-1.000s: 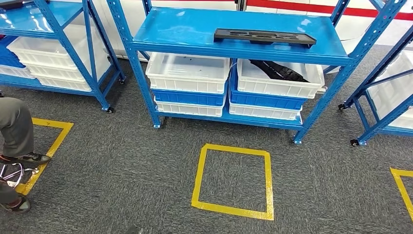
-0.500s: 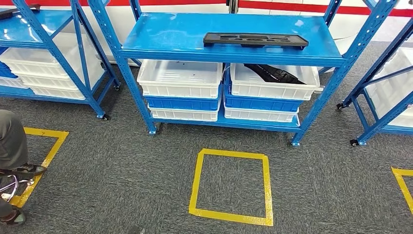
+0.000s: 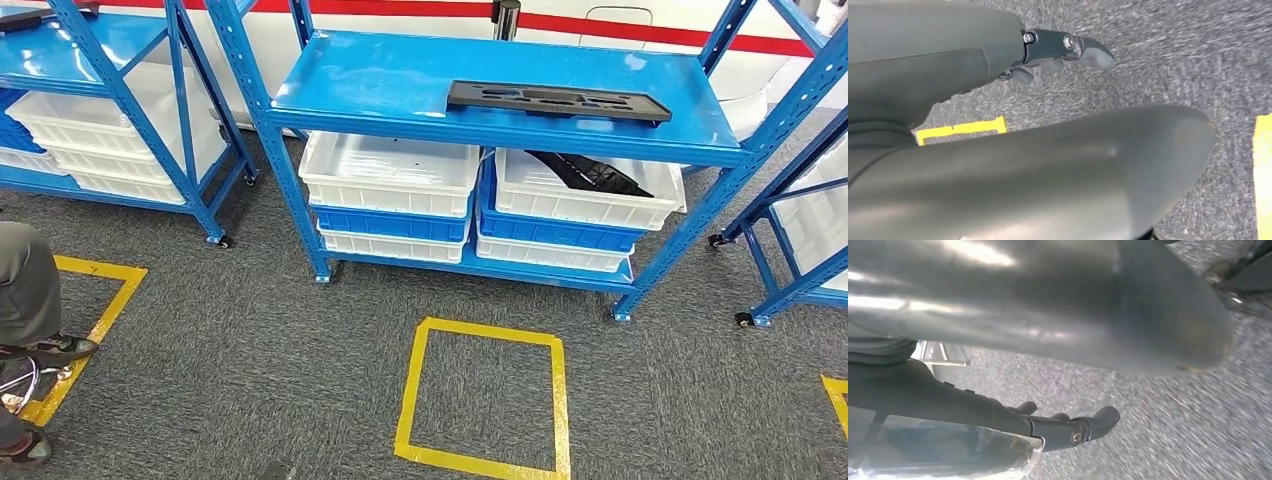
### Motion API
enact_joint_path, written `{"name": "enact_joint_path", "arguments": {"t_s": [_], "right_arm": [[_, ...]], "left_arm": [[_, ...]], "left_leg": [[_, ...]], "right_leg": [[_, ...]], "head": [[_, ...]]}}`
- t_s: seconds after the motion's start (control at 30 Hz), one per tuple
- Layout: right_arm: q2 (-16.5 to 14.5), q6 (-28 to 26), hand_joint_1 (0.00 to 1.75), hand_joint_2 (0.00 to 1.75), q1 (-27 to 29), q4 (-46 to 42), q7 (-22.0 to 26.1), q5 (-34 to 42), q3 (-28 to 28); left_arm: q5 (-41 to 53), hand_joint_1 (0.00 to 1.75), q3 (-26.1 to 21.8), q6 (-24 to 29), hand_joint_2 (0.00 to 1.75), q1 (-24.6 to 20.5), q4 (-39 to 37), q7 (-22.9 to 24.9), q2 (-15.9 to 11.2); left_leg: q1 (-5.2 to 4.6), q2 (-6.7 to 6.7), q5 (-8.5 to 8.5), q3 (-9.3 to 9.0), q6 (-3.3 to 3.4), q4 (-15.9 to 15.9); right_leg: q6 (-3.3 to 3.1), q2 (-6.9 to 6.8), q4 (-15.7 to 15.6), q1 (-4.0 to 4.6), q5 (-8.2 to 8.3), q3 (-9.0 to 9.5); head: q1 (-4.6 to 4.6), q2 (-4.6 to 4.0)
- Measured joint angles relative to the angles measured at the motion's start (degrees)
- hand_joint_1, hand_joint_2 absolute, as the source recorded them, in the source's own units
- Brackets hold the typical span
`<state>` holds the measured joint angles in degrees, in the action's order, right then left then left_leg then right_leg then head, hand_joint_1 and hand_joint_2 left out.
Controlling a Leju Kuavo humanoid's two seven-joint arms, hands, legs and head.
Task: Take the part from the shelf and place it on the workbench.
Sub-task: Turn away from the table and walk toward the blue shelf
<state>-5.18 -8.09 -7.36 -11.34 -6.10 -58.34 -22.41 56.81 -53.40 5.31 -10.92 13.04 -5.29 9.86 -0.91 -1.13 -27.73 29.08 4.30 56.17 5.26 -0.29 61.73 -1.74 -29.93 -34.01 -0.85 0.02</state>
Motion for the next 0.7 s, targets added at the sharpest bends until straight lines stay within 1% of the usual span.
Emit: {"name": "enact_joint_path", "arguments": {"t_s": [0.03, 0.07, 0.1, 0.13, 0.17, 0.2, 0.23, 0.27, 0.3, 0.33, 0.37, 0.4, 0.43, 0.47, 0.5, 0.53, 0.57, 0.6, 0.63, 0.67, 0.7], "right_arm": [[0.0, 0.0, 0.00, 0.00, -0.1, 0.0, 0.0, 0.0, -0.1], [0.0, 0.0, 0.00, 0.00, -0.1, 0.0, 0.0, 0.0, -0.1], [0.0, 0.0, 0.00, 0.00, -0.2, 0.0, 0.0, 0.0, -0.1], [0.0, 0.0, 0.00, 0.00, -0.2, 0.0, 0.1, 0.0, -0.2], [0.0, 0.0, 0.00, 0.00, -0.2, 0.0, 0.1, 0.0, -0.2], [-0.1, 0.0, 0.00, 0.00, -0.3, 0.0, 0.1, -0.1, -0.2], [-0.1, 0.0, 0.00, 0.00, -0.4, 0.0, 0.1, -0.2, -0.2], [-0.1, 0.0, 0.00, 0.00, -0.5, 0.0, 0.1, -0.3, -0.2], [-0.1, 0.0, 0.00, 0.00, -0.5, 0.0, 0.1, -0.4, -0.2], [-0.1, 0.0, 0.00, 0.00, -0.6, 0.0, 0.1, -0.6, -0.2], [-0.1, 0.0, 0.00, 0.00, -0.5, 0.0, 0.1, -0.7, -0.2], [-0.1, 0.0, 0.00, 0.00, -0.5, 0.0, 0.1, -0.8, -0.2], [-0.1, 0.0, 0.00, 0.00, -0.5, 0.0, 0.1, -0.9, -0.2], [-0.1, 0.0, 0.00, 0.00, -0.5, 0.0, 0.1, -0.9, -0.2], [-0.2, 0.0, 0.00, 0.00, -0.5, 0.0, 0.1, -0.9, -0.2], [-0.2, 0.0, 0.00, 0.00, -0.5, 0.0, 0.1, -0.9, -0.2], [-0.3, 0.0, 0.00, 0.00, -0.6, 0.0, 0.1, -0.9, -0.2], [-0.3, 0.0, 0.00, 0.00, -0.7, 0.0, 0.2, -0.9, -0.2], [-0.3, 0.0, 0.00, 0.00, -0.8, -0.1, 0.2, -0.9, -0.2], [-0.3, 0.0, 0.00, 0.00, -0.8, -0.1, 0.2, -0.9, -0.2], [-0.3, 0.0, 0.00, 0.00, -0.8, -0.1, 0.2, -0.9, -0.2]], "left_arm": [[0.0, 0.00, 0.0, 0.0, 0.00, 0.0, 0.0, 0.0, 0.0], [0.0, 0.00, 0.0, 0.0, 0.00, 0.0, 0.0, 0.0, 0.1], [0.0, 0.00, 0.0, 0.0, 0.00, -0.1, 0.0, 0.0, 0.1], [-0.1, 0.00, 0.0, 0.0, 0.00, -0.1, 0.0, 0.0, 0.1], [-0.1, 0.00, 0.0, 0.0, 0.00, -0.1, 0.0, 0.0, 0.0], [-0.1, 0.00, 0.0, -0.1, 0.00, -0.2, 0.0, -0.1, 0.0], [-0.1, 0.00, 0.0, -0.1, 0.00, -0.2, 0.0, -0.1, 0.0], [-0.2, 0.00, 0.0, -0.2, 0.00, -0.2, 0.0, -0.1, 0.0], [-0.2, 0.00, 0.0, -0.2, 0.00, -0.2, 0.0, -0.1, 0.0], [-0.2, 0.00, 0.0, -0.3, 0.00, -0.2, 0.0, -0.1, 0.0], [-0.2, 0.00, 0.0, -0.3, 0.00, -0.2, 0.0, -0.1, 0.0], [-0.2, 0.00, 0.0, -0.3, 0.00, -0.1, 0.0, -0.1, 0.0], [-0.2, 0.00, 0.0, -0.3, 0.00, -0.1, 0.0, -0.1, 0.0], [-0.2, 0.00, 0.0, -0.3, 0.00, -0.1, 0.0, -0.1, 0.0], [-0.2, 0.00, 0.0, -0.3, 0.00, -0.1, 0.0, -0.1, -0.1], [-0.2, 0.00, 0.0, -0.3, 0.00, -0.2, 0.0, -0.1, -0.1], [-0.2, 0.00, 0.0, -0.3, 0.00, -0.3, 0.0, 0.0, -0.1], [-0.2, 0.00, 0.0, -0.3, 0.00, -0.3, 0.0, 0.0, -0.2], [-0.2, 0.00, 0.0, -0.3, 0.00, -0.3, 0.0, 0.0, -0.2], [-0.2, 0.00, 0.0, -0.3, 0.00, -0.3, 0.0, 0.0, -0.2], [-0.2, 0.00, 0.0, -0.3, 0.00, -0.2, 0.0, 0.0, -0.2]], "left_leg": [[-0.05, 0.03, -0.51, -0.27, -0.39, 0.2], [-0.11, 0.09, -1.08, -0.56, -0.85, 0.4], [-0.16, 0.14, -1.36, -0.82, -1.16, 0.7], [-0.16, 0.19, -1.56, -0.81, -1.44, 1.0], [-0.08, 0.29, -1.74, -0.71, -1.72, 1.7], [0.04, 0.41, -2.04, -0.12, -2.01, 3.1], [0.24, 0.55, -2.72, 1.16, -2.39, 5.4], [0.47, 0.68, -3.79, 3.15, -2.81, 8.6], [0.73, 0.75, -5.14, 5.64, -3.22, 12.3], [1.01, 0.80, -6.24, 8.08, -3.54, 15.4], [1.25, 0.86, -6.54, 9.97, -3.73, 17.3], [1.45, 0.92, -5.67, 10.90, -3.80, 17.2], [1.57, 0.97, -3.43, 10.67, -3.73, 14.9], [1.64, 1.01, -0.51, 9.65, -3.56, 11.3], [1.52, 1.08, 1.52, 8.45, -3.35, 7.8], [1.29, 1.21, 2.52, 7.42, -3.05, 4.9], [1.00, 1.27, 2.68, 6.83, -2.64, 3.4], [0.72, 1.25, 2.20, 6.62, -2.19, 2.8], [0.55, 1.16, 2.17, 6.28, -1.67, 2.3], [0.59, 1.03, 2.54, 5.78, -1.19, 2.0], [0.61, 0.95, 2.63, 5.19, -0.73, 1.6]], "right_leg": [[-0.44, -0.26, -1.9, 0.09, 1.42, 0.49], [-1.13, -0.45, -3.5, 0.16, 2.94, 1.06], [-2.22, -0.58, -3.6, 0.30, 2.73, 1.03], [-3.13, -0.59, -3.6, 0.18, 2.85, 1.45], [-3.67, -0.47, -3.7, -0.04, 3.03, 1.89], [-4.13, -0.40, -3.8, -0.23, 2.87, 2.26], [-4.52, -0.33, -3.8, -0.41, 2.72, 2.78], [-4.79, -0.30, -3.9, -0.40, 2.46, 3.04], [-4.96, -0.28, -3.9, -0.41, 2.19, 3.25], [-5.00, -0.24, -3.9, -0.41, 1.88, 3.48], [-4.94, -0.19, -3.9, -0.41, 1.53, 3.79], [-4.84, -0.13, -3.9, -0.42, 1.16, 4.21], [-4.71, -0.08, -3.9, -0.44, 0.74, 4.77], [-4.55, -0.04, -3.9, -0.47, 0.30, 5.36], [-4.34, 0.02, -4.0, -0.44, -0.11, 5.95], [-4.05, 0.05, -4.2, -0.36, -0.48, 6.25], [-3.74, 0.05, -4.5, -0.25, -0.73, 6.41], [-3.32, 0.03, -4.5, -0.01, -0.75, 6.76], [-2.87, -0.02, -4.6, 0.23, -0.67, 7.15], [-2.52, -0.03, -4.4, 0.40, -0.75, 7.43], [-2.39, -0.01, -3.3, 0.55, -0.98, 7.43]], "head": [[0.03, 0.00], [-0.01, 0.00], [-0.02, 0.00], [-0.09, 0.00], [-0.15, 0.00], [-0.21, 0.00], [-0.28, 0.00], [-0.33, 0.00], [-0.41, 0.00], [-0.40, 0.00], [-0.42, 0.00], [-0.43, 0.00], [-0.41, 0.00], [-0.42, 0.00], [-0.39, 0.00], [-0.44, 0.00], [-0.45, 0.00], [-0.42, 0.00], [-0.44, 0.00], [-0.37, 0.00], [-0.33, 0.00]]}}
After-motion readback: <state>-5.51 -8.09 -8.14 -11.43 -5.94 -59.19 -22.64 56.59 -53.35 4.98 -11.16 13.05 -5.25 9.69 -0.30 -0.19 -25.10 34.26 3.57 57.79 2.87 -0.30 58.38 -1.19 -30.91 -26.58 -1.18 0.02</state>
